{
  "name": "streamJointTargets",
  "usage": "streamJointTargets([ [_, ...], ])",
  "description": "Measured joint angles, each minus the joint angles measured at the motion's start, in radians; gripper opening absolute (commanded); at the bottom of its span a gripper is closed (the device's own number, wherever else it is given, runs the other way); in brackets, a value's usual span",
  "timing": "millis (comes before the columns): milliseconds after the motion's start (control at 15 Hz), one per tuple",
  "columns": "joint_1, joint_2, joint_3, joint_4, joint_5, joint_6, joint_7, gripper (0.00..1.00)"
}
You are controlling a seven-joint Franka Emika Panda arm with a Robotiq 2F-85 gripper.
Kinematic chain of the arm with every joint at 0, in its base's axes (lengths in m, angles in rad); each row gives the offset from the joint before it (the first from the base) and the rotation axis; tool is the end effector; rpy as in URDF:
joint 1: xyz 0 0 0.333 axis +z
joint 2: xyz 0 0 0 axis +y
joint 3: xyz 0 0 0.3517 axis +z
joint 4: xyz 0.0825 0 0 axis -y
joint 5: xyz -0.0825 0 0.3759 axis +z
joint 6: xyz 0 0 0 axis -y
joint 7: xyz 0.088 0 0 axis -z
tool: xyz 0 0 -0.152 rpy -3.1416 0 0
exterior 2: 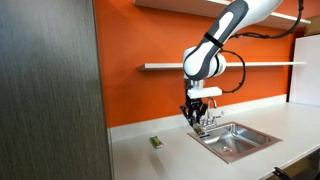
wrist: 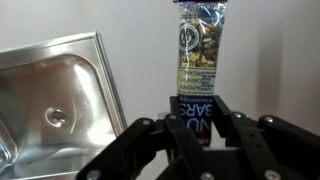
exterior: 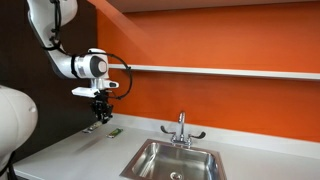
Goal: Put the chocolate bar on the bottom shelf
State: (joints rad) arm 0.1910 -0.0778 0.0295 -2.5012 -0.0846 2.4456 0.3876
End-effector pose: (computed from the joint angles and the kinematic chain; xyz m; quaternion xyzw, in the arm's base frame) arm 0.4454 0.0971 0.3113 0.9982 -0.0514 0.0191 0.0240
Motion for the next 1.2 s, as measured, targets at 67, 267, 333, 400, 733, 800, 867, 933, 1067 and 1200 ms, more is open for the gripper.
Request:
streamJointTargets([
  [67,0.0,-0.027,0.009,-0.005,0.0,-0.009,0.002,0.1],
  [267,-0.004,-0.108,0.039,-0.013,-0.003,-0.032,0.005,0.1],
  [333,-0.008,-0.133,0.051,-0.013,-0.008,-0.037,0.005,0.1],
  [400,-0.012,-0.158,0.061,-0.013,-0.015,-0.041,0.005,0.1],
  [733,-0.045,-0.272,0.109,-0.011,-0.041,-0.064,0.01,0.1],
  [800,-0.052,-0.29,0.119,-0.008,-0.045,-0.068,0.012,0.1],
  [867,-0.06,-0.308,0.129,-0.004,-0.052,-0.073,0.016,0.1],
  [933,-0.067,-0.324,0.139,0.002,-0.059,-0.079,0.019,0.1],
  [1067,-0.079,-0.351,0.154,0.024,-0.068,-0.105,0.022,0.1],
  [1200,-0.089,-0.37,0.163,0.055,-0.071,-0.134,0.022,0.1],
])
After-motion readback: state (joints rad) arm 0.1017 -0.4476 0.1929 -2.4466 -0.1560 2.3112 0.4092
